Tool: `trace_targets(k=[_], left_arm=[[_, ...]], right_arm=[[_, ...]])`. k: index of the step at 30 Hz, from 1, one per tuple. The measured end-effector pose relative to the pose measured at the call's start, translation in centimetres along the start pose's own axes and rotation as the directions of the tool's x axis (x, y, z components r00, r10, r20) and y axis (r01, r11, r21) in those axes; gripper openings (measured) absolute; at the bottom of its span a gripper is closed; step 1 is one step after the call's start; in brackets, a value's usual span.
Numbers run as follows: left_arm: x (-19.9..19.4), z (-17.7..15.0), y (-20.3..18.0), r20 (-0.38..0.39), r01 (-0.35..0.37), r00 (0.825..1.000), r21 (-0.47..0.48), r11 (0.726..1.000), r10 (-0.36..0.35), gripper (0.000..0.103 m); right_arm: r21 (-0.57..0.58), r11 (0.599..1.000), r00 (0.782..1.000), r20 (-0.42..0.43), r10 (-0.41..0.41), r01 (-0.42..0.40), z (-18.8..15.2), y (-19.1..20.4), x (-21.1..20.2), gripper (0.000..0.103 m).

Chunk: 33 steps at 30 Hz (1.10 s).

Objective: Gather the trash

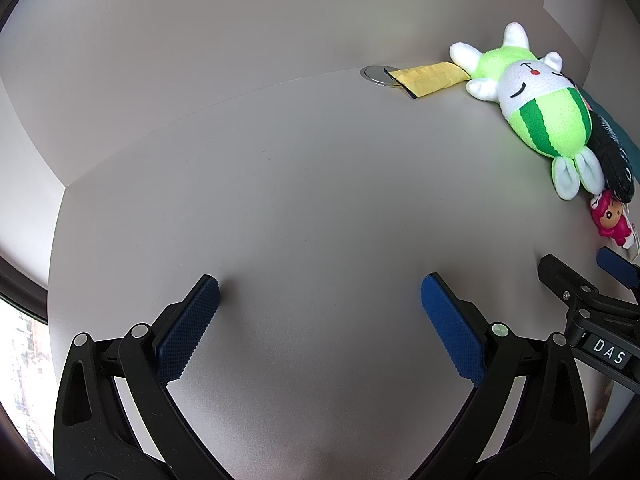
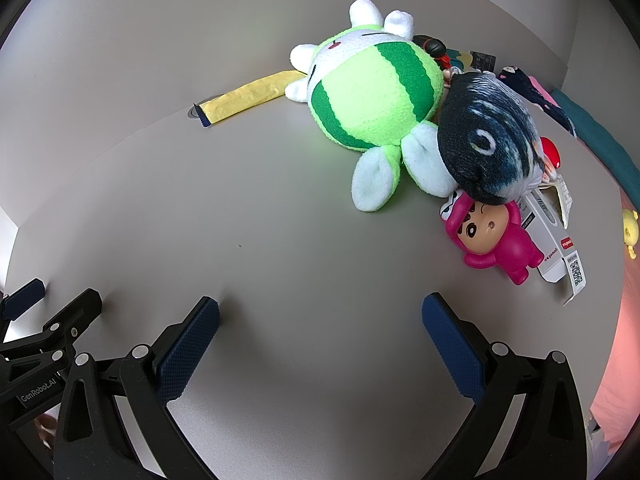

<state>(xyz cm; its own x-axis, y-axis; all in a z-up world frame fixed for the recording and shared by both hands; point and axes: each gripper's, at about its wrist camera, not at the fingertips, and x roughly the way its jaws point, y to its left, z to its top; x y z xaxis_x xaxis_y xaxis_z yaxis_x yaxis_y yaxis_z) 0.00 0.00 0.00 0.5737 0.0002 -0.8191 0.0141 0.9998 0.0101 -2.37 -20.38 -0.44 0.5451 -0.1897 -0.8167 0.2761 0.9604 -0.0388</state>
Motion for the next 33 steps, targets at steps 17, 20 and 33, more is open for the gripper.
trace_targets(k=[17,20,33], left_arm=[[0.0,0.0,0.0,0.0,0.0,1.0,0.0,1.0,0.0,0.097],[0.0,0.0,0.0,0.0,0.0,1.0,0.0,1.0,0.0,0.097],[-1.3,0.0,0.0,0.023,0.044,0.999,0.015,0.999,-0.044,0.097]], right_arm=[[0.004,1.0,1.0,0.001,-0.002,0.002,0.0,0.0,0.0,0.101],[0.002,1.0,1.0,0.0,-0.001,0.001,0.0,0.0,0.1,0.101],[-0.05,0.997,0.998,0.022,0.064,-0.063,-0.7,0.1,-2.0,0.101]])
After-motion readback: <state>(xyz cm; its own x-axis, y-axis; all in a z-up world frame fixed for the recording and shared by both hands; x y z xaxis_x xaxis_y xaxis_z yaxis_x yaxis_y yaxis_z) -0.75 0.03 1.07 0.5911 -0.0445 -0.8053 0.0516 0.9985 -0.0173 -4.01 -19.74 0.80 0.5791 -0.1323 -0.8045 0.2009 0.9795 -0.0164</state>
